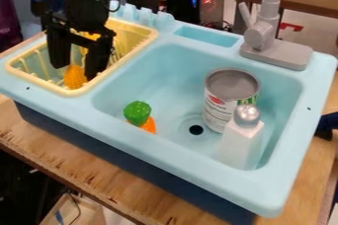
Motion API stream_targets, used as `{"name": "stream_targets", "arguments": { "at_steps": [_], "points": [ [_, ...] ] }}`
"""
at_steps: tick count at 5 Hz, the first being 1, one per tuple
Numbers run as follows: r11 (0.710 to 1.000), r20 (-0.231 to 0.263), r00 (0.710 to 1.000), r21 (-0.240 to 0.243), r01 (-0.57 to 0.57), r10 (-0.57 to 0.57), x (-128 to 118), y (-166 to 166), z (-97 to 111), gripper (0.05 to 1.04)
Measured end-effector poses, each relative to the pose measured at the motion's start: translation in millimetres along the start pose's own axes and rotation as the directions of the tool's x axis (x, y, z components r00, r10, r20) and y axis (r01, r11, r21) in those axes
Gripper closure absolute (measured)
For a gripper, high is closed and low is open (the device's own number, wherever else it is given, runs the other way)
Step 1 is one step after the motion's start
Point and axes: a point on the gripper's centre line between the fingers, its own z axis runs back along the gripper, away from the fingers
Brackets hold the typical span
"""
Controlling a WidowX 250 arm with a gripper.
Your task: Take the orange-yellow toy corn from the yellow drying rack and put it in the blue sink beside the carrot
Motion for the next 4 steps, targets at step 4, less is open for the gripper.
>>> {"name": "stream_targets", "arguments": {
  "at_steps": [4],
  "points": [
    [0.989,0.161,0.987,-0.145,0.039,-0.016,19,-2,-15,0.405]
  ]
}}
